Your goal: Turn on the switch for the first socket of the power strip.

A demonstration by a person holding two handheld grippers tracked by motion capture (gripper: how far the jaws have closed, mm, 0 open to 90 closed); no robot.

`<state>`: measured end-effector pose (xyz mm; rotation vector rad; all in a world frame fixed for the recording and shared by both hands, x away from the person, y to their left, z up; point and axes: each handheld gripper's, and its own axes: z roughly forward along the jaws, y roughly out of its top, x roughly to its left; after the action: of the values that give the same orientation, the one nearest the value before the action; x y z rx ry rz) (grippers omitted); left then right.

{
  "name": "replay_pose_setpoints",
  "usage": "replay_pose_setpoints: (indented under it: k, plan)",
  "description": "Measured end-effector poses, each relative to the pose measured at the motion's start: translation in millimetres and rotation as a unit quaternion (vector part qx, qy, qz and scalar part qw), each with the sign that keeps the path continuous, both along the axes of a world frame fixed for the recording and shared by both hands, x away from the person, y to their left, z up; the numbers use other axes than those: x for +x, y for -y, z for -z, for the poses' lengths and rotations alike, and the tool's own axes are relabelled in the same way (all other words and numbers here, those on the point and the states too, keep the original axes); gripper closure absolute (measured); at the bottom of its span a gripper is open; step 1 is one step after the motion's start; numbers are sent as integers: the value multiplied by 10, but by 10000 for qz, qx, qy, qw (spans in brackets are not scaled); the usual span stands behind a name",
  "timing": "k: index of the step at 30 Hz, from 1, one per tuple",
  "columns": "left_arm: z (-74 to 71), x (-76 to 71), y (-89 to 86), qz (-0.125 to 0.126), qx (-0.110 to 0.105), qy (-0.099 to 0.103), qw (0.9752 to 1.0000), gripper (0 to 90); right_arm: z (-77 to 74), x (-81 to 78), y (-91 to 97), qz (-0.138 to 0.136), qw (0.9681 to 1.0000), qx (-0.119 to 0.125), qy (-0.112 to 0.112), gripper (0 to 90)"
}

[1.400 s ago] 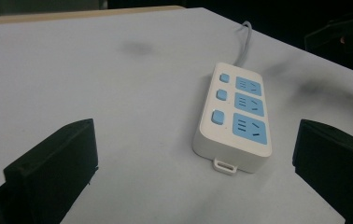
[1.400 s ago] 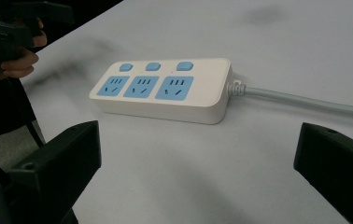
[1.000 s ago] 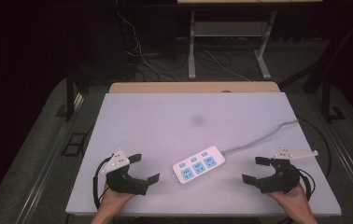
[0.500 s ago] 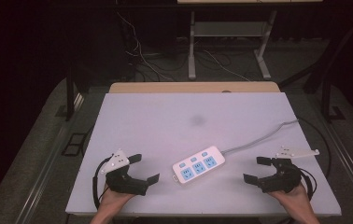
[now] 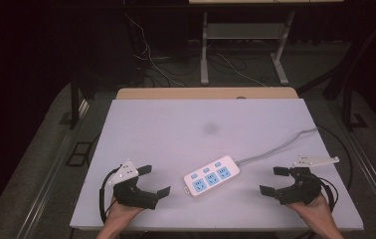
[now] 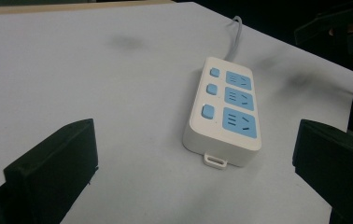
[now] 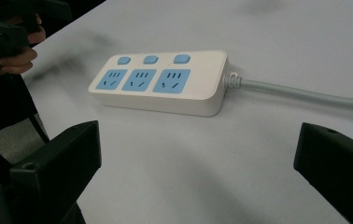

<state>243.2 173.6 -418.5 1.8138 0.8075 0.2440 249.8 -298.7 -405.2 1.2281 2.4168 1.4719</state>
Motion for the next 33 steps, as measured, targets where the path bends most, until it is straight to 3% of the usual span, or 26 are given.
replay_pose_setpoints:
  k: [12, 33]
  plan:
    - [3, 0, -2, 1, 13, -14, 10000, 0, -58, 65, -65, -145, 9998, -94, -35, 4]
    - [7, -1, -10, 19, 46, -34, 10000, 0, -213, 329, -206, -382, 9985, -365, -122, 5]
